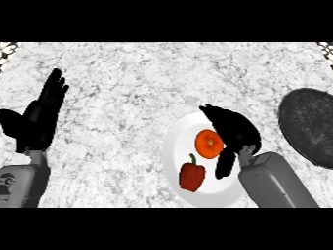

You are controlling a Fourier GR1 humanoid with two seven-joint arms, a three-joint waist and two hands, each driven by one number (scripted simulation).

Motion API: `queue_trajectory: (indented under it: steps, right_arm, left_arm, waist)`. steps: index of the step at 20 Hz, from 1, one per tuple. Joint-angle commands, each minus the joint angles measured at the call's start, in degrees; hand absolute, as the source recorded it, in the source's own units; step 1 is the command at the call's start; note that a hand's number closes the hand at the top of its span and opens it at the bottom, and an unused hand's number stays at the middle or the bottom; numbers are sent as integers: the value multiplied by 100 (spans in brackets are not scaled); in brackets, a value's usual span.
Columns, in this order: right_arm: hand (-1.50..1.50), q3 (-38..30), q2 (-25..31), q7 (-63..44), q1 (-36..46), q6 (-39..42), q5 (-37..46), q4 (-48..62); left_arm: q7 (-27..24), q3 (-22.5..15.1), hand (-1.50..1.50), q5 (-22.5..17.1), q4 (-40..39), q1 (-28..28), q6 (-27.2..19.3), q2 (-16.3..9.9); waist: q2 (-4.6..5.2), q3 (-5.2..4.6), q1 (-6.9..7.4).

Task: Pick the squash from the plate and place it in the pan

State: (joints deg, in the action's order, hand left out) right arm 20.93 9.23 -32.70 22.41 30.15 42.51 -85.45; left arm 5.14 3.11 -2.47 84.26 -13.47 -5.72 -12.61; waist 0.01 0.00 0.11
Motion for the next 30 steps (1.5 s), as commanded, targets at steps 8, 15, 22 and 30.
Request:
queue_trajectory:
  steps: [8, 15, 22, 30]
  right_arm:
    - [-150, -306, -341, 563, 476, -68, 653, 1346]
    - [-150, -188, -684, 690, 238, -268, 924, 1826]
    - [150, -79, -485, 1825, 470, -418, 1172, 2214]
    - [150, 5, -575, 1747, -139, -389, 1516, 1364]
  left_arm:
    - [-108, 173, 0, 105, -153, -49, 171, 89]
    - [-234, 453, 0, -52, -506, -307, 384, -5]
    - [-76, 133, 0, 320, 117, 140, 115, 266]
    - [-24, 338, 0, 156, 170, 208, 374, 172]
  waist:
    - [3, 0, 3]
    - [9, -1, -5]
    - [4, 1, 20]
    - [-7, -1, -7]
